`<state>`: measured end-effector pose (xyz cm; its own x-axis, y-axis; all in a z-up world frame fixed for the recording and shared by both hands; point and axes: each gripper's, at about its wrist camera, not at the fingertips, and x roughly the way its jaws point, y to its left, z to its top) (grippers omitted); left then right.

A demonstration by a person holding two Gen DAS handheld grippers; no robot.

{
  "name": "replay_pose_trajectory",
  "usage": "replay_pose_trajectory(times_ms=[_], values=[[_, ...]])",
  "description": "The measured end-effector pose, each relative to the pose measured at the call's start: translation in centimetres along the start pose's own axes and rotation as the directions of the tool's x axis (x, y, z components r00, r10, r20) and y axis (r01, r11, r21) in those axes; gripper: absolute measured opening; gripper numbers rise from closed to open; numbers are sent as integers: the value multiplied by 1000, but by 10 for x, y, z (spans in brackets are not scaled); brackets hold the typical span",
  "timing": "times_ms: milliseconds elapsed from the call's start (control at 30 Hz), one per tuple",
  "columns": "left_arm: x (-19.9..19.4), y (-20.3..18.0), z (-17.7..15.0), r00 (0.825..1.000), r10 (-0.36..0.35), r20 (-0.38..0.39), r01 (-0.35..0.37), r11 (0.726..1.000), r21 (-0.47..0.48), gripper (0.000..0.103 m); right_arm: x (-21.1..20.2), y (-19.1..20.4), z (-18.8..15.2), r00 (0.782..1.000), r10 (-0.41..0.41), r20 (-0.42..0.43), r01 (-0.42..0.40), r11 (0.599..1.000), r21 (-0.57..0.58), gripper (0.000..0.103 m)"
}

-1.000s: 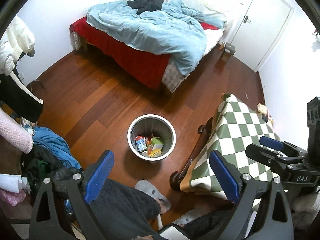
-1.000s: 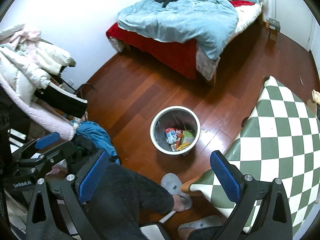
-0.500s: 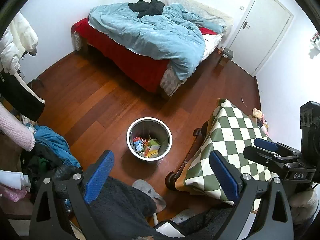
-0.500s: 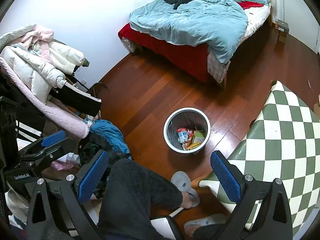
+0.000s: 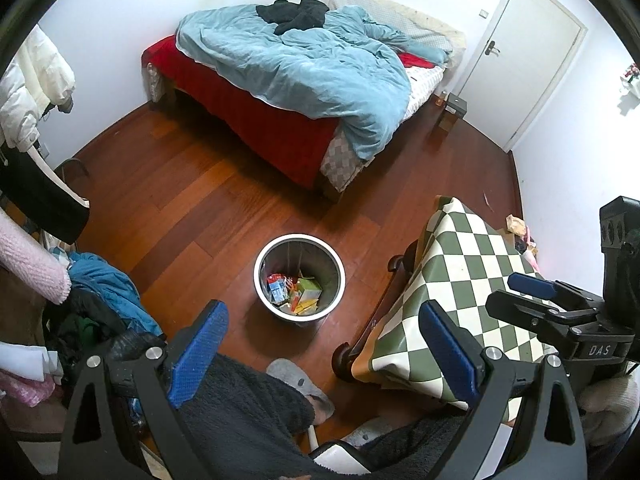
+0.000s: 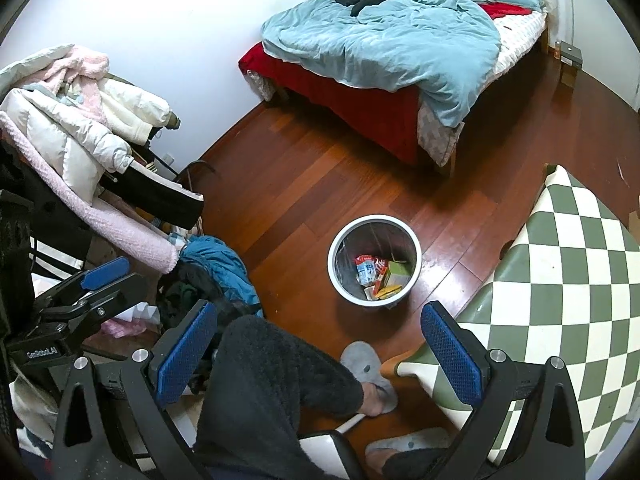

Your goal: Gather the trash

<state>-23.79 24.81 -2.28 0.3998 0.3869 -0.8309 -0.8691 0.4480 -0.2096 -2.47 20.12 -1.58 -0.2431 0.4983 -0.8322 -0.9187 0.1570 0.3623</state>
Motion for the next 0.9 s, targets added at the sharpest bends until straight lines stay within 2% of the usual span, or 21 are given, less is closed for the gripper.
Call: replay_pose_trajectory(times_ms=[200, 300, 900], values=[[1, 0, -1, 1000, -4, 0, 4, 1000, -2, 97, 0, 1, 0, 1000, 2, 2, -2, 1000, 0, 103], [0, -1, -2, 1000, -5, 4, 5, 1000, -2, 102, 0, 2, 1, 1000, 0, 1, 0, 1000, 1, 103], [-4, -3, 2, 999, -35, 13, 34, 999, 14, 103, -5, 5, -3, 1000, 6, 4, -6, 1000, -9, 103]])
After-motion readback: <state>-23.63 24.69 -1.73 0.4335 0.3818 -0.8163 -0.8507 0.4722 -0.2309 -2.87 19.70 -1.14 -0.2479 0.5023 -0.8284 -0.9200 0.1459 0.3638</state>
